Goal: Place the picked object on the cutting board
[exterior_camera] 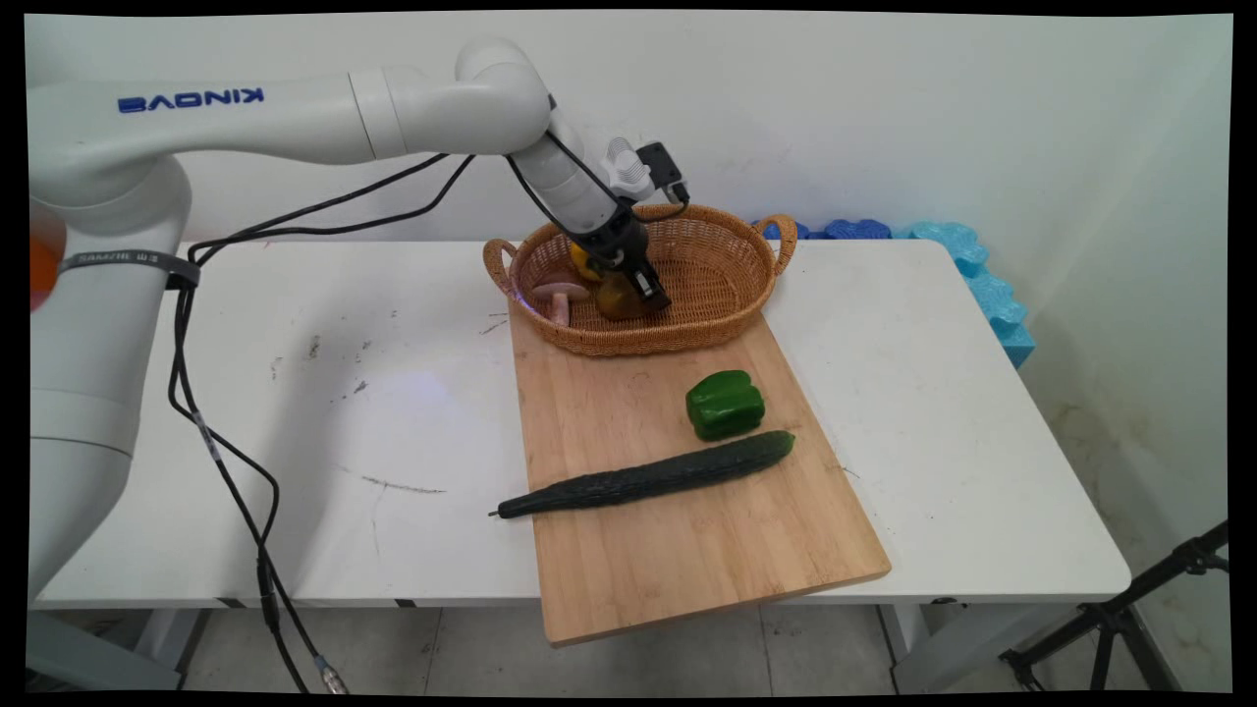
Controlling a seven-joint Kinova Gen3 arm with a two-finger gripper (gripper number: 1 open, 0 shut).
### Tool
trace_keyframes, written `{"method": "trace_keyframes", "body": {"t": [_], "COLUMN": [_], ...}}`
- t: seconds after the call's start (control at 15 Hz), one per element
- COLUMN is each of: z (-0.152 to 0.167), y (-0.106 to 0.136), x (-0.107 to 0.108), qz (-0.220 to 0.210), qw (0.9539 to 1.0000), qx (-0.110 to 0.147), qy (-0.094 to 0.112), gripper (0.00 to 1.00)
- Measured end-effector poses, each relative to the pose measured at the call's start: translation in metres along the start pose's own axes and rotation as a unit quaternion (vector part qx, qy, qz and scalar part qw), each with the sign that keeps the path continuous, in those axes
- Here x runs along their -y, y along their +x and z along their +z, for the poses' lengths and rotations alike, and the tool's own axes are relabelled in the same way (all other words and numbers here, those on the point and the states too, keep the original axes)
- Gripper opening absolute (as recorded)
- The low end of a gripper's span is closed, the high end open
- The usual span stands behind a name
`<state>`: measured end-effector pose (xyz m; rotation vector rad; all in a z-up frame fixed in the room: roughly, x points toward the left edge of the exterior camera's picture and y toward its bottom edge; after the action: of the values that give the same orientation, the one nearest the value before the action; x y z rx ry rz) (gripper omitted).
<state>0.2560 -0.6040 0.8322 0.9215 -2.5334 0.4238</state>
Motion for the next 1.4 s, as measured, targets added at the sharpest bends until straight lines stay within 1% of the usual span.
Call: {"method": "trace_keyframes", "body": {"t": [0.2, 0.33, 0.67, 0.8, 0.93, 1.07, 1.27, 1.4], "z": [-0.006, -0.017, -0.062, -0.089, -0.118, -0.143, -0.173, -0.184], "y": [0.005, 0.012, 0.032, 0.040, 0.045, 0.046, 0.038, 0.029], "x": [-0.004, -0.004, -0.002, -0.004, -0.010, -0.019, -0.039, -0.053], "qz": [0.006, 0.007, 0.004, 0.001, -0.005, -0.013, -0.022, -0.023], "qw": [0.9999, 0.9998, 0.9987, 0.9979, 0.9971, 0.9962, 0.9950, 0.9944], "qx": [-0.008, -0.020, -0.051, -0.065, -0.076, -0.082, -0.084, -0.081], "qy": [-0.005, -0.004, 0.000, -0.002, -0.010, -0.024, -0.049, -0.065], "gripper": [0.00, 0.00, 0.00, 0.00, 0.00, 0.00, 0.00, 0.00]}}
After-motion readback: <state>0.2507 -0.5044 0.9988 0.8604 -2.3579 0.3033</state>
